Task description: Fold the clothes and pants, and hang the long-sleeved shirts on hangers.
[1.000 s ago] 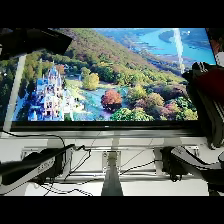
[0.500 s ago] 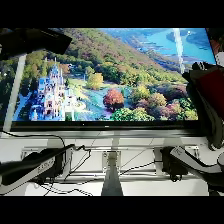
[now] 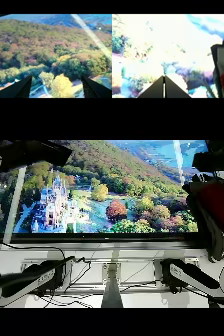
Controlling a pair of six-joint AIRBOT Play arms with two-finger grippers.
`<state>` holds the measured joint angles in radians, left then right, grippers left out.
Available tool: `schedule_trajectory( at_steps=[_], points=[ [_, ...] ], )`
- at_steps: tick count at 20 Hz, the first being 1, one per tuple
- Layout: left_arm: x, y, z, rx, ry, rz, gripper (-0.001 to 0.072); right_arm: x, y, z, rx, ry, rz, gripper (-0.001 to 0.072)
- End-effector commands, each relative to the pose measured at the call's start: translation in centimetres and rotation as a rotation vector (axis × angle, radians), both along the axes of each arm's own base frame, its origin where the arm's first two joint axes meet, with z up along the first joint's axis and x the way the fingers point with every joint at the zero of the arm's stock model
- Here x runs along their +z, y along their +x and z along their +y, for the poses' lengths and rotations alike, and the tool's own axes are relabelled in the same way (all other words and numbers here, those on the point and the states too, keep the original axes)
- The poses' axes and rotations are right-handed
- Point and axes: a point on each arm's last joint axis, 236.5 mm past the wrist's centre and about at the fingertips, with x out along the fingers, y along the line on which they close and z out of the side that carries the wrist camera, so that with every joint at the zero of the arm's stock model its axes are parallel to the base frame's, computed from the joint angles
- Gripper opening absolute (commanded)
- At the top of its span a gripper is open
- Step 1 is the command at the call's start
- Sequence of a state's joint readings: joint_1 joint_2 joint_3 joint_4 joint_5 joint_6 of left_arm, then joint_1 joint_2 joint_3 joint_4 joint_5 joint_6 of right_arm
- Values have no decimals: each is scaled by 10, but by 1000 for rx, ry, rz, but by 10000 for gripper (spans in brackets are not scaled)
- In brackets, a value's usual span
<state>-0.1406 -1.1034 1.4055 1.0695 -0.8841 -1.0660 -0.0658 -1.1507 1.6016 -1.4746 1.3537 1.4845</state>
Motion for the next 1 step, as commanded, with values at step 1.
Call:
schedule_trajectory(
  at_steps=[1],
  points=[
    [0,0,1,1,0,-1,684,7,8,22,66,-42,-48,14]
  ],
)
